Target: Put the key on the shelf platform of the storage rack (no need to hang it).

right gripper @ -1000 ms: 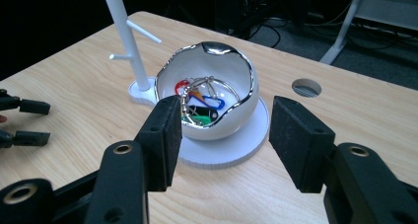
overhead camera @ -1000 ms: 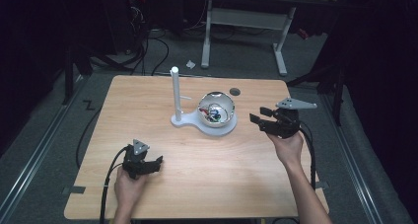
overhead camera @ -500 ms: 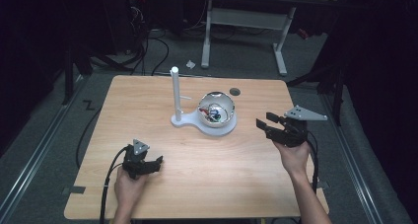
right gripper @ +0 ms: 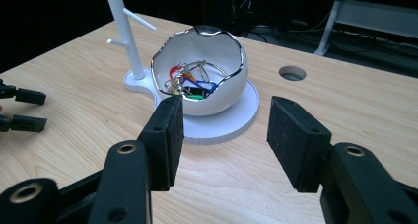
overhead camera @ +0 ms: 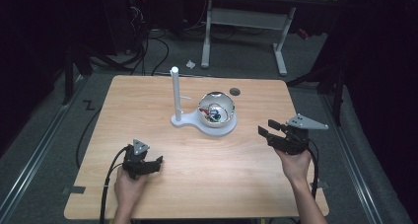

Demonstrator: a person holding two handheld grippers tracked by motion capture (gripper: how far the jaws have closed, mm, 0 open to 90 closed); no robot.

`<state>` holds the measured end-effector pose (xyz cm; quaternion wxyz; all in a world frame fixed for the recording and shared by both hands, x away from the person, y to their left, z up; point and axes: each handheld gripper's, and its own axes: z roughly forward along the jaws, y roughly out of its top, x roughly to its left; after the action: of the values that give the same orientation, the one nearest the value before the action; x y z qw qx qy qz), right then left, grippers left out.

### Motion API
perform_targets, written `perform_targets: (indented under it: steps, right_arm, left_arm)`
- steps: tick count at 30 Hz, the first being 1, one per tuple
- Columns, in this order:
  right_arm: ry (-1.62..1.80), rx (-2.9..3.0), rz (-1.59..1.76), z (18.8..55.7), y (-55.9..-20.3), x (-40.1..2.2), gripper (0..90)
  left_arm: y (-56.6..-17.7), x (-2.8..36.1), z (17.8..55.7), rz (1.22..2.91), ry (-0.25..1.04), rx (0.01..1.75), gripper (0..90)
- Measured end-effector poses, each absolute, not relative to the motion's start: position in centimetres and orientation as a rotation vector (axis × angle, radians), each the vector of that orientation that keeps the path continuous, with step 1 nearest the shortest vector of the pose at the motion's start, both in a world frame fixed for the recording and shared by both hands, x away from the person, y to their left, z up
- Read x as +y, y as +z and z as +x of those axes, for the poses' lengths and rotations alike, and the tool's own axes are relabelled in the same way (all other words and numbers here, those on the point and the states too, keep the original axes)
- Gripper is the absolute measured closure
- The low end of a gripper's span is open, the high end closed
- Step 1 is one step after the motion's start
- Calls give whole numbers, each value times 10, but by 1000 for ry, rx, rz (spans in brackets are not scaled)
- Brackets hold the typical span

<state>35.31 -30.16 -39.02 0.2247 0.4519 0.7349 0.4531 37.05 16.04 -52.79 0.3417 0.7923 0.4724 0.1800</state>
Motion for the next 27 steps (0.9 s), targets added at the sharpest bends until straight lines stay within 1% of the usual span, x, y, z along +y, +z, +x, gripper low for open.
perform_targets:
  steps: [14, 27]
  right_arm:
    - [1239, 1994, 1309, 339, -410, -315, 494]
    - [1176, 2031, 1326, 345, -433, -308, 501]
  left_arm:
    - [-528, 160, 370, 2060, 469, 1228, 219]
    - [-528, 160, 370, 2061, 469, 1228, 219]
